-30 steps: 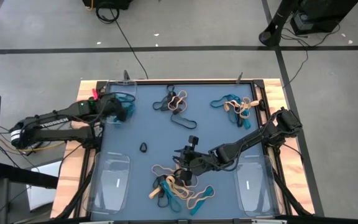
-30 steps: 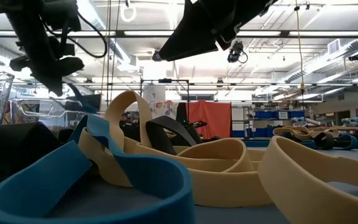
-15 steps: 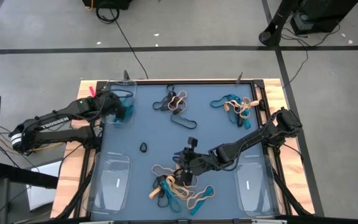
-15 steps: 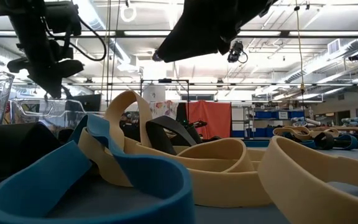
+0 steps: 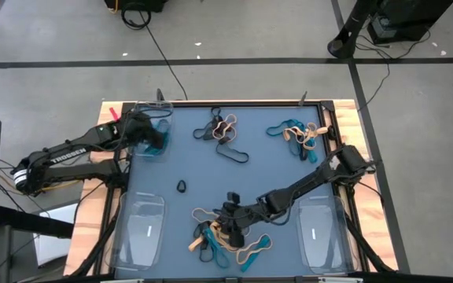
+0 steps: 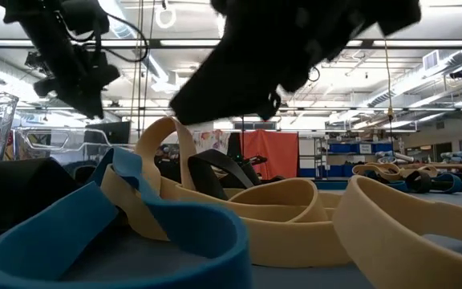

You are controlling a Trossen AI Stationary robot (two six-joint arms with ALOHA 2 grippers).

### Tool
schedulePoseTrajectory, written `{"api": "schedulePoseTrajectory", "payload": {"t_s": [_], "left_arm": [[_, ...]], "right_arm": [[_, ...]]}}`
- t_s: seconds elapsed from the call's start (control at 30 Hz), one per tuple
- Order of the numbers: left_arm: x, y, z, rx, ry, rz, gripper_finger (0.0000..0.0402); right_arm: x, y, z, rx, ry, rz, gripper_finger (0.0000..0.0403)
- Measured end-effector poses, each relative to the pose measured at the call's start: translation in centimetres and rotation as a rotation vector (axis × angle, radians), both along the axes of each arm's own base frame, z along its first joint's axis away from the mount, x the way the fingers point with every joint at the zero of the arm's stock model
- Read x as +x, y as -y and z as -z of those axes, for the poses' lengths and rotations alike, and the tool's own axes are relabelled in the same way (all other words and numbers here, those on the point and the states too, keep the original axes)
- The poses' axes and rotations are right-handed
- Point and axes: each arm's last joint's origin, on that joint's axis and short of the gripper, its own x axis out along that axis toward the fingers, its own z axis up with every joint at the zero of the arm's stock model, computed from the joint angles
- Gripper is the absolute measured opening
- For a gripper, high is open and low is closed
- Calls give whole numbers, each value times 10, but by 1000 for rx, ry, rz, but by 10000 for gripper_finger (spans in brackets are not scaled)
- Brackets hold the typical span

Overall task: Sort rubber bands into baskets
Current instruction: Put the blue rubber band into the top transparent bin

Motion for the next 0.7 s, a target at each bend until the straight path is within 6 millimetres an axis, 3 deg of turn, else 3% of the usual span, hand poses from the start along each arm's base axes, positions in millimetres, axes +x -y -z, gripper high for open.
{"api": "schedulePoseTrajectory", "payload": {"t_s": [0.4,0.7], "left_arm": [[21,34,-28,93,291,416,134],[41,76,-22,95,427,699,133]], "right_arm": [[-4,-28,1,74,82,-74,114],[-14,-50,-1,62,103,-138,115]]}}
